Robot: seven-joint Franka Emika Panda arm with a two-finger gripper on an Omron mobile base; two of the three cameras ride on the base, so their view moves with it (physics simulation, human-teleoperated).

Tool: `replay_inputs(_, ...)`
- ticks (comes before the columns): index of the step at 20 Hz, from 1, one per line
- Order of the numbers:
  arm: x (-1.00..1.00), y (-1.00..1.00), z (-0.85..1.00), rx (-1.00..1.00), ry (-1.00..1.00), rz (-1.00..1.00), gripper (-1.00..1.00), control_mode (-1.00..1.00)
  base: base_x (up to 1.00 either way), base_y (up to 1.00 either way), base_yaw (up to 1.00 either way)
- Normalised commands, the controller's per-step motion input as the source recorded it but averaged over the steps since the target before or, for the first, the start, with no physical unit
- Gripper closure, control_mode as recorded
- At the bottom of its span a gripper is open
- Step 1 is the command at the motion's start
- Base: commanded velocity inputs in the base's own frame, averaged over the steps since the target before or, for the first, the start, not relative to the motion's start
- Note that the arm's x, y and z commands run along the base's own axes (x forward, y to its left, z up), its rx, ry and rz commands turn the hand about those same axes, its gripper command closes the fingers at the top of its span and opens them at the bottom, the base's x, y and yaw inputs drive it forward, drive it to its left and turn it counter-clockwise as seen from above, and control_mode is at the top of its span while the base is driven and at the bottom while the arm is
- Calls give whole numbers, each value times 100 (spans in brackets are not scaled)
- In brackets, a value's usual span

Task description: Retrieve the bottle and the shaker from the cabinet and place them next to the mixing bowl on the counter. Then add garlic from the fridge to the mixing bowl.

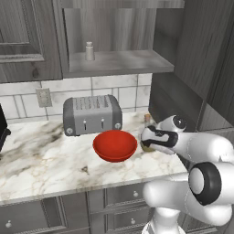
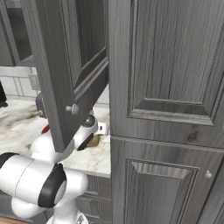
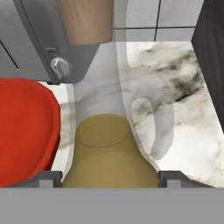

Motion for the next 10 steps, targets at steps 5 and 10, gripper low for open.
replay_inputs(5, 0, 0, -31, 0, -10, 0, 100, -100, 0, 0, 0)
replay_inputs(10, 0, 2, -13, 0, -8, 0, 100, -100, 0, 0, 0)
